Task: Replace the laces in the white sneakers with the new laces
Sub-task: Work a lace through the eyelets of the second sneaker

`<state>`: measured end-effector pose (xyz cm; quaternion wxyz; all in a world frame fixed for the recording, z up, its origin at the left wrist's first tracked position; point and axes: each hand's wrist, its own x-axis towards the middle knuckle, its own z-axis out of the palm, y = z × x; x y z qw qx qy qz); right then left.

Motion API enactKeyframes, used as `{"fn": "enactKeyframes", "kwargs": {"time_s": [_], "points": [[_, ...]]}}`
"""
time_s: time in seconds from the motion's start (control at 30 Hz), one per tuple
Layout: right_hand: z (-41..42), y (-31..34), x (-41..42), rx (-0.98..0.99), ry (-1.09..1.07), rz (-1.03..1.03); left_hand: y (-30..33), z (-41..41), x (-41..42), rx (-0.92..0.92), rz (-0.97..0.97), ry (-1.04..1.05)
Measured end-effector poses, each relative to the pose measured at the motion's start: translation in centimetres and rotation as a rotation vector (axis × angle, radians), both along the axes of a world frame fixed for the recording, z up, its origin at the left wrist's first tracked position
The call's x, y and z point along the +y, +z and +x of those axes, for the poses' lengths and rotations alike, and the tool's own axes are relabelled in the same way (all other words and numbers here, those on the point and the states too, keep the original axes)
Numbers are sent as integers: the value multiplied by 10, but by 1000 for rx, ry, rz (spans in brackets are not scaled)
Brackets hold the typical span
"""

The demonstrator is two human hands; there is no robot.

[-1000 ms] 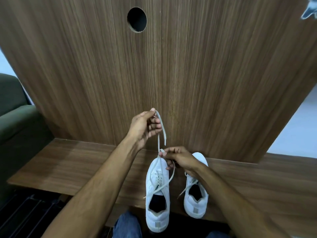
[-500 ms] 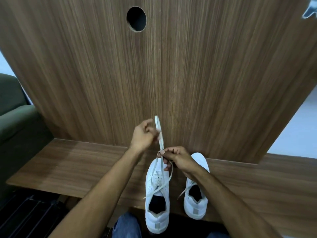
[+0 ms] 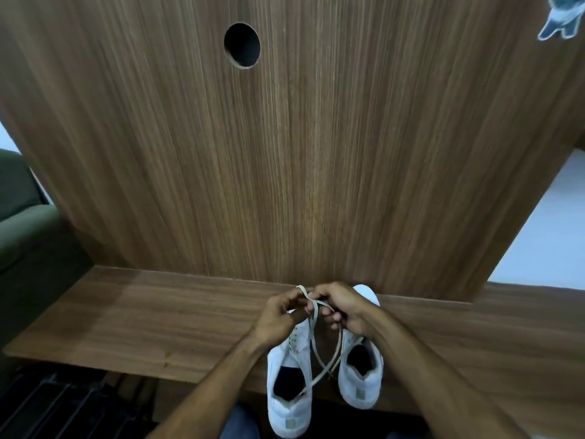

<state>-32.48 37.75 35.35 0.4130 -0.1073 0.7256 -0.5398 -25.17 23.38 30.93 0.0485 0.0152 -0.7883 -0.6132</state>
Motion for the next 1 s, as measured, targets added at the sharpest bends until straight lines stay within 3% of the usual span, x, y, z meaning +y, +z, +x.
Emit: {"fn": "enactKeyframes", "kwargs": {"time_s": [0.1,0.2,0.3,0.4,0.57,0.7,0.83,1.0], "points": [[-4,1,4,75,32,-17,15,2,-13,-46,-33,-15],[-20,-5,11,387,-91,60,25,-1,-47,-99,-340,124],[-37,-12,26,741,-132,346,30,-3,-91,-234,-831,291],[-36,-18,36,1003,-21,771,19,2,-122,-465,-1037,351],[-34,-45,42,1128,145,1036,-9,12,-147,-598,-1170,453],[-34,-65,44,1177,217,1121,-25,15,-135,-535,-1300,460],[-31,-91,43,1247,337,1143,-56,17,-108,-363,-1172,240],[-9,-119,15,1238,524,770,-99,17,-59,-300,-601,11]]}}
